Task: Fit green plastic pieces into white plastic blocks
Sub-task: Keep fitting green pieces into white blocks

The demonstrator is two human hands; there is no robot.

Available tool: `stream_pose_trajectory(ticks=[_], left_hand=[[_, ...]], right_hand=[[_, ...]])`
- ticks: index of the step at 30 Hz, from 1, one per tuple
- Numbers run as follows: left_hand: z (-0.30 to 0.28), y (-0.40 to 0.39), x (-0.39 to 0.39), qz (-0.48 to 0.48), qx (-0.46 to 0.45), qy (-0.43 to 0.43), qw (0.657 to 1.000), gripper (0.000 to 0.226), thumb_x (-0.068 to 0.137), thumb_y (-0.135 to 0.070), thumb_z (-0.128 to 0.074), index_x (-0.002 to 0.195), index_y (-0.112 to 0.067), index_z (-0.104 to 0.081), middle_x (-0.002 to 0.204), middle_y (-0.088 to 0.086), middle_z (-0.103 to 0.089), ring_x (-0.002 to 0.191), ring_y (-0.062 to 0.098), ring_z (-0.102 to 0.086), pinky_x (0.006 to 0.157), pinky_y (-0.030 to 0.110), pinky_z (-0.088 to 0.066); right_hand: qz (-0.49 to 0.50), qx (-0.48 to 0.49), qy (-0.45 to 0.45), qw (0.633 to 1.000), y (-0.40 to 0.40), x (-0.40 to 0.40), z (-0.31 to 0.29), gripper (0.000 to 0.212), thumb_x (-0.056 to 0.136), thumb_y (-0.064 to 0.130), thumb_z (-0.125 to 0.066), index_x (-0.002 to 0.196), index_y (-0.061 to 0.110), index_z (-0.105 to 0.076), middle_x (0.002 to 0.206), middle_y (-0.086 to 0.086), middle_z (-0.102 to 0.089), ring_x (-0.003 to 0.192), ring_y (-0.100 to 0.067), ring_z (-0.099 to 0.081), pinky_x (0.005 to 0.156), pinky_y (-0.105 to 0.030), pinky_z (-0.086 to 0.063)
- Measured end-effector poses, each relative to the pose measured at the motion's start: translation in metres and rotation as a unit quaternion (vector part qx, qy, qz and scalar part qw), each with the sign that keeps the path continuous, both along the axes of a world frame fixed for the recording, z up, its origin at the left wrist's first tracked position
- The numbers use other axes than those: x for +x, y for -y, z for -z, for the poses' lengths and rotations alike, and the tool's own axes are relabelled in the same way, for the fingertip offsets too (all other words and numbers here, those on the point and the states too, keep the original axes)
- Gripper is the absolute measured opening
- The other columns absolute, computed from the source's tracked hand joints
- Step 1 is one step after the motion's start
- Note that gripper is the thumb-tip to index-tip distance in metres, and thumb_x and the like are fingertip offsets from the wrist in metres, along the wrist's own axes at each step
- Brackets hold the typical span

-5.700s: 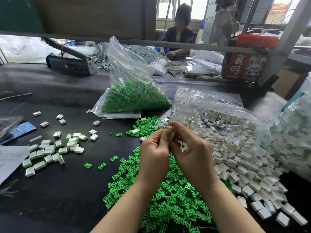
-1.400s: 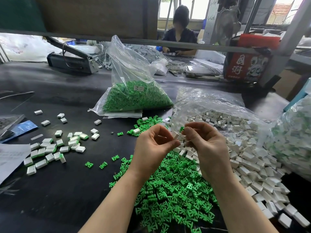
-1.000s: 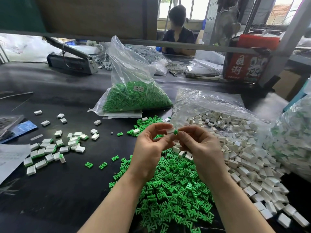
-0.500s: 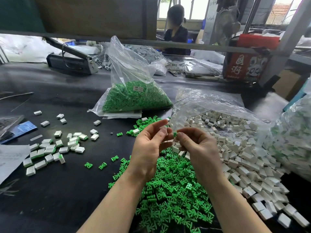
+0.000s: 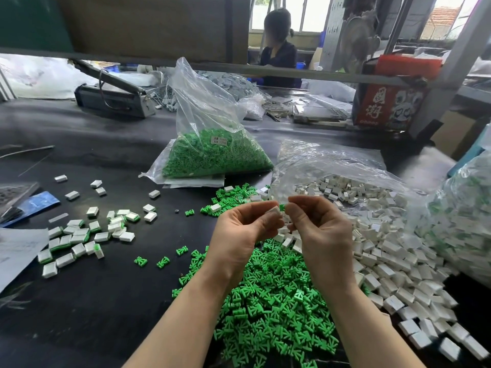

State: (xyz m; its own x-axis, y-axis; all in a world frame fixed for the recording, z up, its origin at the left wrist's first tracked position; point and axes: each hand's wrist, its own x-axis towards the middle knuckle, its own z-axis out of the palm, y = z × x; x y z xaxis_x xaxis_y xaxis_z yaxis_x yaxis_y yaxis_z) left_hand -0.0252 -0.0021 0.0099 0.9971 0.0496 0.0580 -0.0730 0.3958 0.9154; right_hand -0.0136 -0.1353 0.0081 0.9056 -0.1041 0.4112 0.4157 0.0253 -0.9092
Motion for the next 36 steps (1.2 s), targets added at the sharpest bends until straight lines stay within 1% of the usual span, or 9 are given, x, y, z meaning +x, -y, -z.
stream_pose_trajectory(ticks=[7, 14, 18, 21, 24, 28, 32, 34, 36], left_hand=[[-0.002, 0.0, -0.002, -0.011, 0.007, 0.0, 1.0, 0.026, 0.066, -0.016, -0.077, 0.091, -0.008, -0.075, 0.083, 0.014, -0.076, 0.072, 0.018, -0.073, 0.06, 0.021, -0.056], [-0.001, -0.004, -0.003, -0.031, 0.053, 0.036, 0.997, 0.024, 0.069, -0.016, -0.077, 0.091, -0.006, -0.075, 0.079, 0.012, -0.076, 0.071, 0.017, -0.072, 0.063, 0.022, -0.055], [0.0, -0.006, -0.003, -0.037, 0.077, 0.052, 0.995, 0.017, 0.076, -0.005, -0.075, 0.093, -0.002, -0.074, 0.078, 0.012, -0.075, 0.07, 0.019, -0.073, 0.063, 0.022, -0.056], [-0.001, -0.008, -0.002, -0.038, 0.093, 0.067, 0.993, 0.013, 0.08, 0.005, -0.073, 0.09, -0.003, -0.075, 0.076, 0.011, -0.075, 0.069, 0.02, -0.073, 0.064, 0.021, -0.056], [0.0, -0.01, -0.002, -0.04, 0.108, 0.079, 0.99, 0.014, 0.08, 0.008, -0.072, 0.089, -0.002, -0.075, 0.079, 0.016, -0.075, 0.07, 0.022, -0.072, 0.068, 0.025, -0.059], [0.0, -0.012, -0.003, -0.033, 0.109, 0.092, 0.989, 0.013, 0.081, 0.008, -0.072, 0.092, 0.001, -0.074, 0.082, 0.017, -0.075, 0.071, 0.021, -0.072, 0.068, 0.024, -0.058], [-0.001, -0.014, -0.002, -0.027, 0.087, 0.116, 0.989, 0.014, 0.08, 0.005, -0.072, 0.091, -0.003, -0.076, 0.082, 0.013, -0.075, 0.072, 0.02, -0.072, 0.069, 0.024, -0.057], [-0.001, -0.014, -0.001, -0.029, 0.091, 0.132, 0.987, 0.016, 0.081, 0.004, -0.071, 0.092, -0.006, -0.076, 0.082, 0.011, -0.076, 0.073, 0.017, -0.073, 0.069, 0.02, -0.056], [-0.001, -0.013, -0.002, -0.025, 0.115, 0.139, 0.983, 0.016, 0.083, 0.003, -0.07, 0.093, -0.008, -0.077, 0.083, 0.007, -0.076, 0.074, 0.013, -0.072, 0.069, 0.018, -0.055]], right_hand=[[0.017, -0.042, 0.036, 0.998, 0.002, 0.0, -0.001, 0.009, 0.083, 0.008, -0.074, 0.092, 0.008, -0.072, 0.081, -0.001, -0.074, 0.075, -0.012, -0.071, 0.069, -0.019, -0.055], [0.022, -0.114, 0.069, 0.991, 0.002, 0.0, -0.001, 0.009, 0.082, 0.009, -0.076, 0.088, 0.015, -0.073, 0.078, 0.004, -0.073, 0.072, -0.011, -0.071, 0.066, -0.026, -0.058], [0.016, -0.143, 0.083, 0.986, 0.004, 0.0, -0.003, 0.011, 0.081, 0.011, -0.077, 0.087, 0.019, -0.073, 0.077, 0.008, -0.073, 0.069, -0.009, -0.069, 0.063, -0.024, -0.057], [0.009, -0.173, 0.099, 0.98, 0.008, 0.001, -0.001, 0.009, 0.08, 0.012, -0.078, 0.088, 0.015, -0.073, 0.076, 0.009, -0.071, 0.067, -0.01, -0.068, 0.06, -0.024, -0.055], [0.014, -0.196, 0.117, 0.974, 0.009, 0.002, 0.0, 0.009, 0.08, 0.011, -0.078, 0.087, 0.012, -0.073, 0.077, 0.008, -0.071, 0.068, -0.01, -0.068, 0.06, -0.027, -0.057], [0.006, -0.18, 0.125, 0.976, 0.008, 0.001, 0.001, 0.009, 0.08, 0.012, -0.077, 0.087, 0.014, -0.073, 0.077, 0.008, -0.072, 0.07, -0.011, -0.069, 0.063, -0.027, -0.058], [-0.037, -0.154, 0.053, 0.986, 0.006, 0.0, -0.001, 0.018, 0.085, 0.033, -0.065, 0.092, 0.017, -0.065, 0.077, 0.001, -0.07, 0.07, -0.015, -0.069, 0.064, -0.037, -0.059], [-0.04, -0.225, 0.036, 0.973, 0.005, 0.001, -0.001, 0.023, 0.089, 0.043, -0.055, 0.088, 0.02, -0.06, 0.071, 0.002, -0.066, 0.063, -0.009, -0.063, 0.057, -0.036, -0.054], [-0.043, -0.273, 0.049, 0.96, 0.004, 0.001, 0.0, 0.022, 0.098, 0.034, -0.05, 0.082, 0.019, -0.055, 0.062, 0.007, -0.057, 0.054, -0.005, -0.049, 0.051, -0.034, -0.041]])
